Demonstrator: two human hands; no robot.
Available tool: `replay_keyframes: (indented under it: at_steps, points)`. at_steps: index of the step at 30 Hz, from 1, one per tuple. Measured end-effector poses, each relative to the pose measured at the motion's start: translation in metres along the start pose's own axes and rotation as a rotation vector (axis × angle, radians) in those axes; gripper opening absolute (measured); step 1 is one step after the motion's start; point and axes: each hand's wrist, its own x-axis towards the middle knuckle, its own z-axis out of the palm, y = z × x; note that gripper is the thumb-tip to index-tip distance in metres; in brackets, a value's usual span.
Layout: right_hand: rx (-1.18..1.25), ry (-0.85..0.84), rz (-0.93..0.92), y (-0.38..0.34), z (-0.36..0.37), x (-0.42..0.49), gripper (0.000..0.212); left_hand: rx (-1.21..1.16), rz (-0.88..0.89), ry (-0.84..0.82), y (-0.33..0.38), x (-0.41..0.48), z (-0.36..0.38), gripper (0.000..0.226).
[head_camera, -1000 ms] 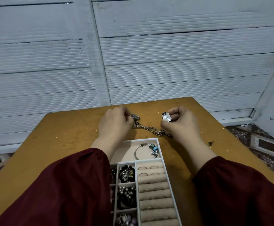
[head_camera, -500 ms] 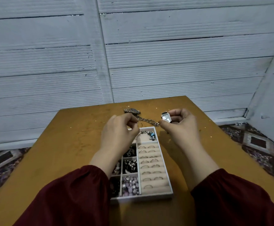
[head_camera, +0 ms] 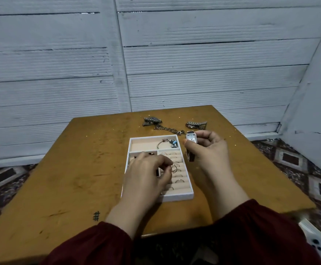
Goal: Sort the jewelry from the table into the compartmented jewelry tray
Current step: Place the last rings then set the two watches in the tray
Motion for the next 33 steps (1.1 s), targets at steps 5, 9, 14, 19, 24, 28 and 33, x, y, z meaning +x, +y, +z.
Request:
replay_keyframes:
  at_steps: [5,9,14,19,24,28,33]
  points:
    - [0.026,0.014,0.020,-0.001,-0.004,-0.003,0.032,0.105,0.162,0.048,0.000,-0.012,0.007,0.010]
    - [0.028,0.012,0.023,-0.002,-0.005,-0.006,0.031,0.181,0.202,-0.037,-0.003,-0.012,0.014,0.009]
    - [0.009,0.004,0.031,-0.005,-0.008,-0.008,0.031,0.250,0.260,-0.064,-0.001,-0.015,0.017,0.023]
    - [-0.006,0.000,0.027,-0.007,-0.010,-0.008,0.031,0.319,0.278,-0.098,0.000,-0.014,0.017,0.028]
    - [-0.010,-0.018,0.034,-0.009,-0.012,-0.010,0.030,0.352,0.290,-0.151,0.002,-0.011,0.013,0.034]
    - [-0.024,-0.023,0.036,-0.010,-0.013,-0.011,0.030,0.364,0.308,-0.188,0.004,-0.011,0.011,0.034]
    - [-0.016,-0.017,0.044,-0.008,-0.013,-0.010,0.030,0.391,0.319,-0.215,0.004,-0.011,0.010,0.022]
